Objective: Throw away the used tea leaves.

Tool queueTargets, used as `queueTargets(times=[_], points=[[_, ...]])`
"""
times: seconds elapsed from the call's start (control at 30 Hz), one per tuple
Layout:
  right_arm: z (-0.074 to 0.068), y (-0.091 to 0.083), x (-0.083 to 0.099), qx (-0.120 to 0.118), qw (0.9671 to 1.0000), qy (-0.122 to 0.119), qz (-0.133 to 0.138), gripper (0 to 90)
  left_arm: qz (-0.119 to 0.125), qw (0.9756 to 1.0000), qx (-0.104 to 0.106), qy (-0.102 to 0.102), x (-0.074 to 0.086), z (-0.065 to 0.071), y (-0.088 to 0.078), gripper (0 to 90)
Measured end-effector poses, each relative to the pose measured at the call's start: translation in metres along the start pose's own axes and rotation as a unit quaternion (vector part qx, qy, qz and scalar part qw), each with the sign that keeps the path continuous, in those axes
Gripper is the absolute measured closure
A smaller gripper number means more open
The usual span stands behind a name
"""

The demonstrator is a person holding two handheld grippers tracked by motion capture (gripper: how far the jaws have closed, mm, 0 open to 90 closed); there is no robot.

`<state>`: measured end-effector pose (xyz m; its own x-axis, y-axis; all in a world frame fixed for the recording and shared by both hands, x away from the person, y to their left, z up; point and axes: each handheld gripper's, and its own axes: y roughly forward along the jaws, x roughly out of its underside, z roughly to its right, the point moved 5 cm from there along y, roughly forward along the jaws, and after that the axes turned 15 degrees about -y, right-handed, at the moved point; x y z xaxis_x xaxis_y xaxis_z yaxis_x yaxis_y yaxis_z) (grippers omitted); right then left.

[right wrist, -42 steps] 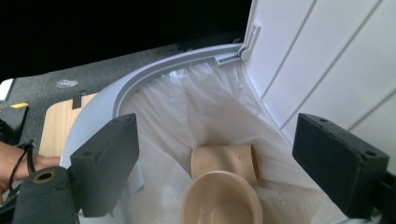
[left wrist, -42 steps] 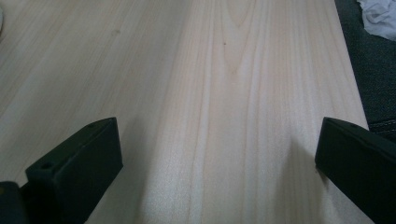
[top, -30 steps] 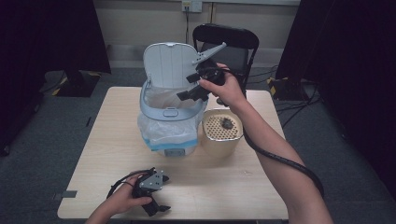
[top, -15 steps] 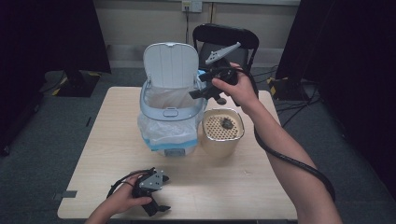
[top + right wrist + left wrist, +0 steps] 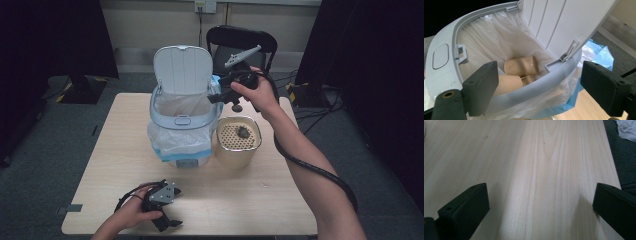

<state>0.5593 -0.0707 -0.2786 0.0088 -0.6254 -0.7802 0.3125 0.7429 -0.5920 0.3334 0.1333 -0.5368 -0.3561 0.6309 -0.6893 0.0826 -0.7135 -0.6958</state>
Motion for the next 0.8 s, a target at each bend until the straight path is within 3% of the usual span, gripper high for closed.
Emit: queueTargets(times=[0.47, 0.8], points=[[0.021, 0.012, -0.003, 0.004, 1.0000, 0.007, 0.003, 15.1, 0.000, 1.0000, 0.001, 0.002, 0.000, 0.000, 0.000, 0.0], [0.025, 0.023, -0.014, -0.006, 0.9999, 0.004, 0.014, 16.5, -0.001, 1.0000, 0.001, 0.002, 0.000, 0.000, 0.000, 0.0]])
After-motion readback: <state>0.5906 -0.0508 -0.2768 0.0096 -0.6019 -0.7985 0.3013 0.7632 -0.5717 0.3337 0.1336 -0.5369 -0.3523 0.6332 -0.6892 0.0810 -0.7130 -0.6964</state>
